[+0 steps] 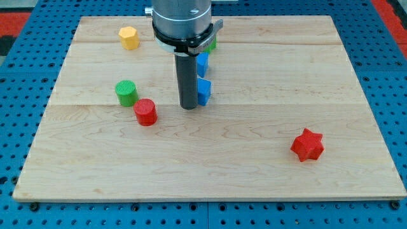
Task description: Slide the red circle up a bit
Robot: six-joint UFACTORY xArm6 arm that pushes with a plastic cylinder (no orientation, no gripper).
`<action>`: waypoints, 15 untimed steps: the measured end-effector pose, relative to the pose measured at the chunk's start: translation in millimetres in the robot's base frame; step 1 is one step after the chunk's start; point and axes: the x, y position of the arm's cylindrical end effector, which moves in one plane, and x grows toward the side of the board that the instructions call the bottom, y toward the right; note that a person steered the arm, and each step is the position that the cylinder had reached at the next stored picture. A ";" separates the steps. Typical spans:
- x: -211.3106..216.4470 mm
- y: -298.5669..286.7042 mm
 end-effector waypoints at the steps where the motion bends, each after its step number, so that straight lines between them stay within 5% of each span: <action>1: 39.1 -7.3; 3: 61.0 -96.7; 10: 63.7 -103.8; 12: 15.2 -71.8; 15: 3.7 -71.7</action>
